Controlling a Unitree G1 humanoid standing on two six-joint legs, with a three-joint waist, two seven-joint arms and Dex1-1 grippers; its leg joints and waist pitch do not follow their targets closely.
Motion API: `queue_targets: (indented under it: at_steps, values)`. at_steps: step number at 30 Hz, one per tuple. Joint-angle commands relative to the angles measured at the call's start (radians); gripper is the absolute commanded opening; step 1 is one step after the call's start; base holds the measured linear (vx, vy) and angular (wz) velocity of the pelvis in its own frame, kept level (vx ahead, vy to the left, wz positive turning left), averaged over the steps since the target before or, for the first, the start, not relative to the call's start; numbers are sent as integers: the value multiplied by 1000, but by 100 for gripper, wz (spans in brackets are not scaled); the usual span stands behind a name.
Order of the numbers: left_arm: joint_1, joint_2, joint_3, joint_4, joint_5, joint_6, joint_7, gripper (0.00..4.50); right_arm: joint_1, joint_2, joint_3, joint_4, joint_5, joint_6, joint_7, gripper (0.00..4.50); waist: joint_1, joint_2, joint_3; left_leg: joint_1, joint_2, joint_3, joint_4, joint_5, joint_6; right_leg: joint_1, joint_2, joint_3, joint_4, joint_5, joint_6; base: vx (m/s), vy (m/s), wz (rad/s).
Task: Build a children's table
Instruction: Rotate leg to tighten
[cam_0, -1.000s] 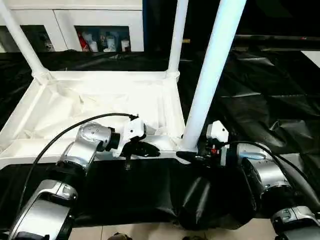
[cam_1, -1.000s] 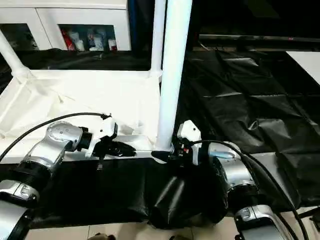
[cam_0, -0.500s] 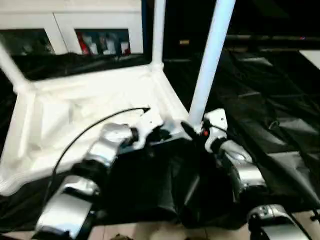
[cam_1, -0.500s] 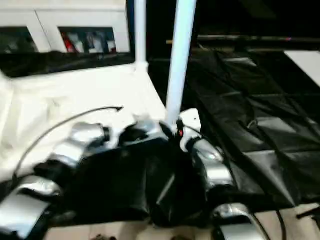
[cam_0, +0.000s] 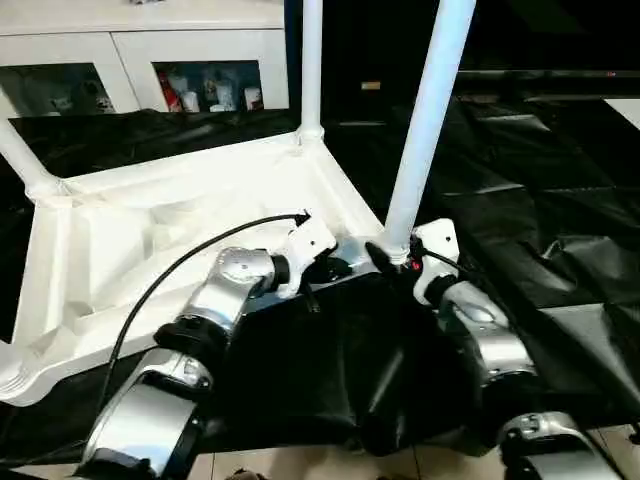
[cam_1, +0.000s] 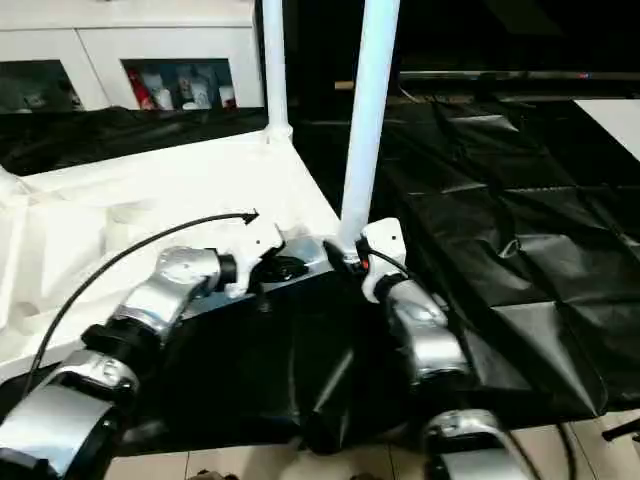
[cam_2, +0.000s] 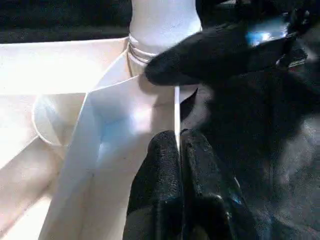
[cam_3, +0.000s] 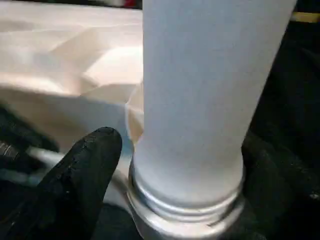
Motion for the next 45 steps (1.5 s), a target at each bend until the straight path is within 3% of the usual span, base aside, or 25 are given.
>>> queue_targets:
  at_steps: [1, 2, 4, 6, 8, 11, 14, 15, 16, 23, 26, 28, 29, 33, 34, 35, 36, 37, 40, 43, 44, 45]
  values:
    - [32, 5, -32, -11, -17, -30, -88, 0, 12, 4, 88, -38, 20, 8, 160, 381, 5, -18, -51, 2, 37, -16, -60, -205, 109, 46, -52, 32, -71, -177, -242, 0, 0, 0]
    - [38, 29, -33, -17, -18, -42, -117, 0, 13, -16, 95, -48, 29, 10, 212, 381, 2, -31, -53, 1, 38, -14, -59, -204, 111, 47, -50, 32, -71, -180, -241, 0, 0, 0]
    - [50, 65, -35, -32, -25, -49, -172, 0, 15, -44, 106, -63, 44, 20, 292, 381, 7, -30, -53, 1, 41, -16, -60, -196, 110, 48, -53, 32, -66, -194, -239, 0, 0, 0]
    - [73, 120, -35, -75, -52, -40, -278, 0, 11, -86, 124, -82, 62, 41, 419, 381, 8, -34, -55, 5, 47, -12, -59, -176, 105, 45, -48, 30, -57, -152, -261, 0, 0, 0]
    - [78, 128, -34, -84, -60, -30, -298, 0, 9, -94, 126, -82, 65, 46, 440, 381, 10, -29, -56, 7, 48, -10, -57, -161, 108, 42, -48, 31, -53, -118, -275, 0, 0, 0]
    - [91, 164, -44, -112, -73, -18, -358, 0, -8, -115, 131, -63, 59, 41, 498, 381, 15, -35, -57, 10, 49, -7, -55, -141, 111, 41, -48, 31, -45, -71, -296, 0, 0, 0]
    - [92, 167, -46, -113, -74, -20, -366, 0, -14, -123, 134, -59, 64, 48, 523, 381, 19, -34, -55, 12, 48, -6, -54, -139, 105, 40, -48, 32, -45, -68, -299, 0, 0, 0]
    - [92, 160, -45, -112, -75, -21, -363, 0, -15, -126, 135, -59, 67, 50, 532, 367, 22, -38, -56, 12, 47, -5, -53, -137, 99, 42, -49, 33, -44, -61, -298, 0, 0, 0]
    - [93, 155, -44, -114, -77, -20, -361, 0, -13, -127, 136, -61, 68, 52, 536, 357, 23, -34, -56, 13, 47, -6, -54, -135, 97, 42, -49, 34, -43, -56, -299, 0, 0, 0]
    - [96, 134, -49, -122, -81, -14, -353, 0, -4, -125, 128, -71, 79, 61, 532, 308, 24, -36, -57, 12, 44, -5, -49, -122, 105, 45, -47, 33, -40, -25, -304, 0, 0, 0]
    - [89, 109, -45, -109, -74, -21, -304, 0, 26, -113, 115, -92, 80, 63, 488, 297, 25, -24, -56, 14, 44, -6, -49, -124, 102, 45, -45, 33, -40, -10, -307, 0, 0, 0]
    - [82, 100, -44, -96, -63, -22, -274, 0, 37, -106, 110, -97, 72, 68, 454, 276, 24, -29, -55, 14, 44, -6, -51, -136, 97, 45, -44, 33, -43, -19, -305, 0, 0, 0]
    - [71, 89, -42, -75, -47, -22, -227, 0, 45, -97, 105, -95, 57, 66, 403, 272, 23, -22, -52, 15, 43, -6, -54, -159, 87, 42, -44, 33, -49, -50, -298, 0, 0, 0]
    - [37, 45, -30, -25, -16, -5, -93, 0, 54, -57, 76, -73, 26, 72, 229, 268, 15, -23, -45, 20, 41, -14, -65, -260, 26, 37, -49, 38, -70, -231, -248, 0, 0, 0]
    - [19, 8, -25, -3, -2, 10, -11, 0, 55, -20, 52, -52, 12, 83, 103, 268, 14, -23, -45, 18, 40, -17, -67, -277, 18, 39, -51, 38, -72, -257, -237, 0, 0, 0]
    - [19, 8, -25, -3, -2, 10, -11, 0, 55, -20, 52, -52, 12, 83, 103, 268, 14, -23, -45, 18, 40, -17, -67, -277, 18, 39, -51, 38, -72, -257, -237, 0, 0, 0]
    - [-5, -64, -22, 23, 13, 40, 110, 0, 50, 53, 11, -5, -11, 119, -126, 268, 10, -20, -44, 24, 41, -17, -70, -288, 1, 30, -48, 40, -75, -268, -227, 0, 0, 0]
    - [-6, -71, -22, 24, 14, 44, 120, 0, 49, 61, 8, 0, -13, 124, -147, 267, 9, -20, -44, 23, 38, -20, -72, -292, -12, 33, -49, 39, -75, -283, -221, 0, 0, 0]
    - [-15, -129, -29, 28, 22, 67, 177, 0, 39, 114, 10, 28, -44, 171, -281, 267, 9, -22, -46, 21, 34, -19, -69, -287, 0, 32, -47, 39, -80, -279, -205, 0, 0, 0]
    - [-15, -153, -42, 23, 28, 67, 178, 0, 37, 133, 47, 19, -82, 148, -293, 267, 11, -22, -50, 15, 31, -18, -66, -271, 29, 35, -50, 38, -83, -280, -186, 0, 0, 0]
    - [-17, -160, -46, 25, 29, 63, 175, 0, 32, 137, 66, 15, -104, 108, -299, 323, 13, -20, -52, 14, 32, -19, -66, -263, 34, 36, -50, 38, -83, -273, -184, 0, 0, 0]
    - [-17, -160, -46, 25, 29, 63, 175, 0, 32, 137, 66, 15, -104, 108, -299, 337, 12, -20, -52, 12, 32, -19, -66, -258, 36, 36, -50, 38, -82, -266, -184, 0, 0, 0]
